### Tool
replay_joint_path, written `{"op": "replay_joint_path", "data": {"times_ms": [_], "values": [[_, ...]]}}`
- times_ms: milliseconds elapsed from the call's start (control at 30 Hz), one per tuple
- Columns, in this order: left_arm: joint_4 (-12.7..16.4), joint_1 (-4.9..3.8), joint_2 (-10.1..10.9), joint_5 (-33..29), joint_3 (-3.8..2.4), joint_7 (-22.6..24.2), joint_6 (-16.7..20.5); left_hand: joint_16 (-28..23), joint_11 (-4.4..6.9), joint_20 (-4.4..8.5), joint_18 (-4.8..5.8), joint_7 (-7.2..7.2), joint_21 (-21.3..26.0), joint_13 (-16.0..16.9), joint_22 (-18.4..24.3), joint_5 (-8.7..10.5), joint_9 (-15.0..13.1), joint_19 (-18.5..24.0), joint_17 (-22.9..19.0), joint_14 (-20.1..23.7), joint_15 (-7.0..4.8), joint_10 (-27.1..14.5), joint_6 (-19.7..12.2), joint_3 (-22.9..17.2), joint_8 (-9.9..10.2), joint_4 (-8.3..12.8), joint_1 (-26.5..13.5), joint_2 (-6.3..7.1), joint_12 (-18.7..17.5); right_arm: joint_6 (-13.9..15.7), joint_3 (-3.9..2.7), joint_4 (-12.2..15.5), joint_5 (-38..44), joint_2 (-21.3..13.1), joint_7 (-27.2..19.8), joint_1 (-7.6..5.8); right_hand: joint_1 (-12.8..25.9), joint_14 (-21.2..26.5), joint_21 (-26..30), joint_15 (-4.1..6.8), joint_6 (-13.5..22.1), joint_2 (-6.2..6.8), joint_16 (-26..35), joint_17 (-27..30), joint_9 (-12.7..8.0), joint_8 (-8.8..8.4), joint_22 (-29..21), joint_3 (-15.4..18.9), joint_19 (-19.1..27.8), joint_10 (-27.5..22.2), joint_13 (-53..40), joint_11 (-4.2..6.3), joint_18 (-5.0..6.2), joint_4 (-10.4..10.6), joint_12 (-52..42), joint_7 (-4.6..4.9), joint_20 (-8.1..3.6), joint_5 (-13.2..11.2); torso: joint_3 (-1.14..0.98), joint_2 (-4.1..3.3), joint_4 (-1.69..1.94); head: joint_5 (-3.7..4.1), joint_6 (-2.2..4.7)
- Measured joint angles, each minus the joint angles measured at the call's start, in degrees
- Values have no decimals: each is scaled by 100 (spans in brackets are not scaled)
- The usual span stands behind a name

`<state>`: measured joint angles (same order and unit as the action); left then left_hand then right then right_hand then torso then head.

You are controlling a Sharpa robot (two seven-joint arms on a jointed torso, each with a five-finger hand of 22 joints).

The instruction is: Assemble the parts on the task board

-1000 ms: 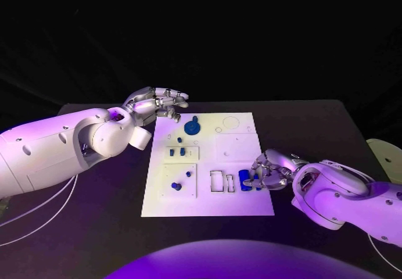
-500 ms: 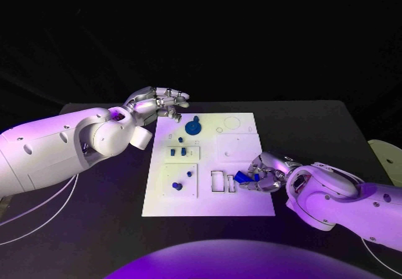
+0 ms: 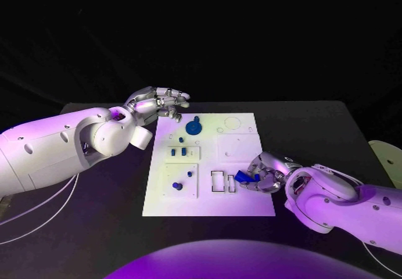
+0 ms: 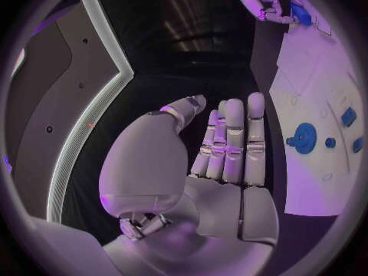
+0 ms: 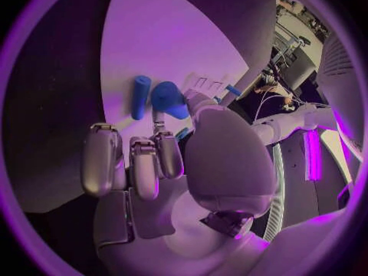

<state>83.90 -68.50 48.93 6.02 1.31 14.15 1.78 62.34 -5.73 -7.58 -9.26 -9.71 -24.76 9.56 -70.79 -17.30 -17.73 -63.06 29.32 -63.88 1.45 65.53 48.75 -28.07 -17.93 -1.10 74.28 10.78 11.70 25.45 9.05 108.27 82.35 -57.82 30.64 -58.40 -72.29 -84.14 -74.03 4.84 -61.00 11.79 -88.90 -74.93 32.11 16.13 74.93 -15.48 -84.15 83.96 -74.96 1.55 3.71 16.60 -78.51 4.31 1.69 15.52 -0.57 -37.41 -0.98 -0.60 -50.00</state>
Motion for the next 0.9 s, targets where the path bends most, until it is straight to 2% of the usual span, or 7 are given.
{"op": "replay_joint_path", "data": {"times_ms": [267, 433, 667, 733, 800, 900], "values": [[-8, 0, -8, 0, 0, -1, 0, 0, 0, 0, 0, 0, 0, 0, 0, 0, 0, 0, 0, 0, 0, 0, 0, 0, 0, 0, 0, 0, 0, 313, -21, 292, -48, -58, -8, -142, 28, 20, -37, 20, -9, -28, 1, 0, -1, 1, 2, -89, 14, 9, 0, 9, -21, 41, -94, 10, -27, 130, 5, 7, -1, 8, 0], [-8, 0, -23, 0, 0, -2, -1, 0, 0, 0, 0, 0, 0, -1, 0, 0, 0, 0, 0, 0, 0, 0, 0, 0, 0, 0, 0, 0, 0, 338, -22, 320, -141, 42, -9, -183, 218, 20, -37, 19, 2, -182, -21, 1, -5, 1, 2, -117, 14, 9, 1, 8, -21, 67, -101, 21, -27, 140, 5, 5, 1, 8, 0], [-10, 0, -44, -1, 0, -5, -2, 0, 0, 0, -1, 0, 0, -1, -1, 0, 1, 0, 1, 0, 0, 0, 0, 0, 0, 0, 0, 0, 0, 143, -20, 207, -345, 319, 8, -201, 670, 20, -37, 19, -40, -177, -21, 1, -2, 13, 1, -214, 14, 9, 1, 7, -21, 36, -277, 63, -27, 148, 7, 0, 4, 3, 0], [-10, 0, -52, -1, 0, -6, -2, 0, 0, 0, 0, 0, 24, 1, 2, 0, -1, 0, -2, 0, 0, -26, 0, 16, 0, 10, 0, 0, 25, 49, -19, 161, -411, 400, 18, -203, 788, 20, -37, 19, -51, -159, -21, 1, 22, 75, 1, -221, 14, 15, 2, 1, -21, 31, -300, 72, -26, 158, 9, 0, 5, 4, 0], [-10, 0, -58, -1, 0, -7, -3, 0, -1, 0, 0, 0, 25, 6, 5, 0, -7, 0, -7, 0, 0, -43, 0, 34, 0, 0, 0, 0, 27, -32, -19, 122, -464, 466, 28, -203, 964, 20, -36, 19, -74, -169, -21, 1, 166, 107, 1, -237, 14, 6, 2, 10, -21, 19, -301, 70, -26, 150, 9, 0, 6, 4, 0], [-10, 0, -63, -1, 0, -8, -4, 0, 0, 0, 0, 0, 25, 6, 5, 0, -7, 0, -7, 0, 0, -42, 0, 34, 0, 0, 0, 0, 27, -122, -19, 66, -520, 540, 40, -204, 1149, 20, -36, 19, -158, -176, -21, 1, 198, 103, 1, -174, 14, -4, 2, 20, -21, 9, -301, 10, -26, 54, 9, 0, 7, 4, 0]]}}
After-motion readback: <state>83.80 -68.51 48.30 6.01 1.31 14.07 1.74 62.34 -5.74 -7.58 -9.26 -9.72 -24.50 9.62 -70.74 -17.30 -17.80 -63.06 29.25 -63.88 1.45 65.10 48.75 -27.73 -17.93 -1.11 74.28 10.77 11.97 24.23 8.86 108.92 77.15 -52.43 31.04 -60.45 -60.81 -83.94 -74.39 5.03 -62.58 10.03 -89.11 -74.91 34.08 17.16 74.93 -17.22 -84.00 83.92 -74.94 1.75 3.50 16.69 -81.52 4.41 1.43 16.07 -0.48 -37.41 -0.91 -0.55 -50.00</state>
